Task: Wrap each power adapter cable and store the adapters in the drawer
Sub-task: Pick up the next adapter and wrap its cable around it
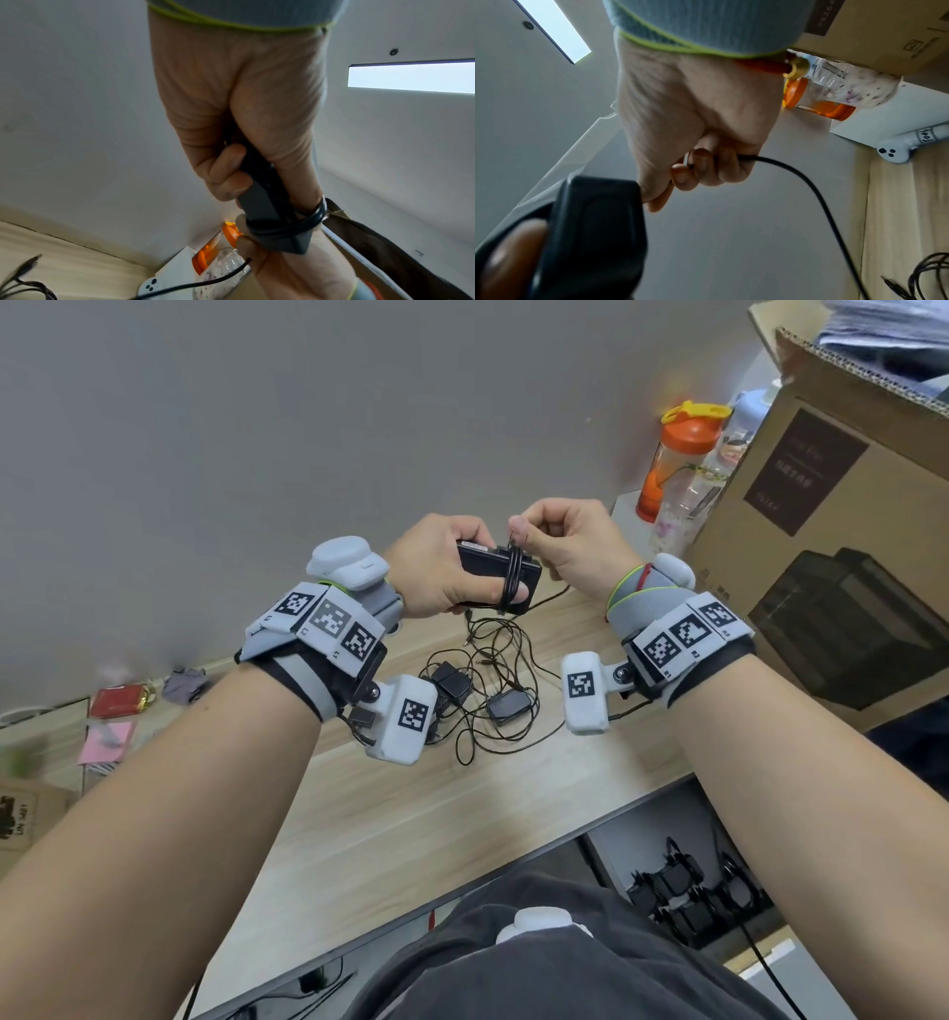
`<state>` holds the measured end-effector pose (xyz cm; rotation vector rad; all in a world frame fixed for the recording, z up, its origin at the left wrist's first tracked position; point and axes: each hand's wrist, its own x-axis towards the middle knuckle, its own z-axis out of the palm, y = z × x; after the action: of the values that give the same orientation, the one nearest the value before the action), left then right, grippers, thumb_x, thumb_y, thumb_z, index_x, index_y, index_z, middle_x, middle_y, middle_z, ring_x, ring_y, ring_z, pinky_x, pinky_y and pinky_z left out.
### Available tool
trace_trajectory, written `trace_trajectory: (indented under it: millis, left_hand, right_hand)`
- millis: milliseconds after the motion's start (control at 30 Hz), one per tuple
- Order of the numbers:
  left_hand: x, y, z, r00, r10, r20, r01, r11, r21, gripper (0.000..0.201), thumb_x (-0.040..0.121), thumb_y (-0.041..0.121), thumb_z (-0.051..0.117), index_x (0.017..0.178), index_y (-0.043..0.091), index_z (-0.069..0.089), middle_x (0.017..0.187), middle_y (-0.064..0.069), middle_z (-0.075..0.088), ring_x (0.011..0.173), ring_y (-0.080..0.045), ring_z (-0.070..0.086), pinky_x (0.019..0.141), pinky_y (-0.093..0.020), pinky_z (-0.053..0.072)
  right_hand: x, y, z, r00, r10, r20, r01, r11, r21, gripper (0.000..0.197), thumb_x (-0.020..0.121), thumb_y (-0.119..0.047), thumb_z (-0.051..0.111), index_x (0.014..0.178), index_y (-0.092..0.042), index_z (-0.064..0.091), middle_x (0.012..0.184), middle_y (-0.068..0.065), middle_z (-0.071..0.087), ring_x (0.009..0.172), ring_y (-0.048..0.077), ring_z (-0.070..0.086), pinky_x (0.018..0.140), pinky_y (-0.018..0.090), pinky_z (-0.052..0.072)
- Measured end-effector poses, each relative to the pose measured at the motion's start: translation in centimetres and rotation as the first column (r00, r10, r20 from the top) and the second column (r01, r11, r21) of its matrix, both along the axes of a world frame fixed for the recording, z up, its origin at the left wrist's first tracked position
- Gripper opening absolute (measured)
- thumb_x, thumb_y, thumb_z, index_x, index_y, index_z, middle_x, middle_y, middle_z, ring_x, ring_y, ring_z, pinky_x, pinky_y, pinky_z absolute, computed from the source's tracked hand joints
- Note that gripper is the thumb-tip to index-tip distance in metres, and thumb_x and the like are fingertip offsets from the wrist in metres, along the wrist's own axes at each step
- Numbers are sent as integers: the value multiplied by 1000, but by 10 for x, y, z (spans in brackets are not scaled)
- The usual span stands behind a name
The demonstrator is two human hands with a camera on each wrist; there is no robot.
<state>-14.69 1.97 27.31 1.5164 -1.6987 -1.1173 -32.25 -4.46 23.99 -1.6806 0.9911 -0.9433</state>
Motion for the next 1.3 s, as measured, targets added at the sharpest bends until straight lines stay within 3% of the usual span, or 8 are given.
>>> trace_trajectory:
  millis: [200,333,400,467,567,767,967,1300]
  left_hand:
    - [-2,-4,4,968,125,-216,-136,990,-36,36,74,16,85,74,15,49,62,-10,55,43,-18,45,39,-20,32]
    - [3,-10,5,921,282,-269,-306,951,-50,36,73,20,86,71,16,51,63,-1,57,46,-17,47,42,-25,37]
    - [7,-13,2,899,351,-262,-375,926,-48,35,72,22,87,73,15,52,65,0,56,47,-15,49,45,-26,41]
    - [11,-16,-2,887,397,-236,-418,908,-43,36,71,24,88,74,15,53,62,1,57,46,-14,49,48,-28,43]
    - [19,-19,-10,890,431,-151,-441,897,-40,39,69,30,89,75,16,53,64,0,59,45,-15,50,49,-29,43]
    - [28,-13,-22,925,349,148,-346,937,-49,41,60,44,89,75,25,57,68,-1,64,48,-16,54,47,-25,43]
    - [21,-7,-20,969,203,142,-210,977,33,51,46,56,86,73,23,58,59,1,62,46,-18,51,49,-33,44]
    - [3,-4,-6,997,40,66,-42,999,23,37,70,24,88,80,14,53,56,1,58,39,-12,46,35,-19,34]
  right_hand:
    - [6,5,-16,1000,-1,-8,2,996,90,22,93,-17,60,85,3,66,55,-3,36,47,7,26,45,20,21]
    - [10,15,-19,987,82,-139,-75,996,54,32,95,-43,57,86,-19,76,57,0,33,52,14,28,49,22,22]
    - [13,20,-17,973,95,-211,-94,995,17,28,97,-38,57,91,-20,77,53,-6,47,52,11,39,53,21,35]
    - [14,23,-15,956,102,-276,-107,994,-3,23,95,-40,59,90,-27,78,69,7,67,68,25,55,72,35,48]
    - [15,27,-10,943,130,-305,-132,991,13,21,93,-36,64,90,-23,79,56,-12,50,57,10,40,59,25,35]
    - [12,21,7,969,136,-206,-143,990,-18,11,90,-22,71,82,-18,77,64,-9,62,62,-2,46,63,15,37]
    - [4,6,15,986,82,-147,-88,995,-38,7,88,-15,73,83,-10,72,66,-11,65,61,-5,53,67,11,44]
    - [-6,-9,2,999,-15,-47,13,999,-50,17,89,-16,72,72,-19,67,59,-18,63,57,-6,50,65,10,42]
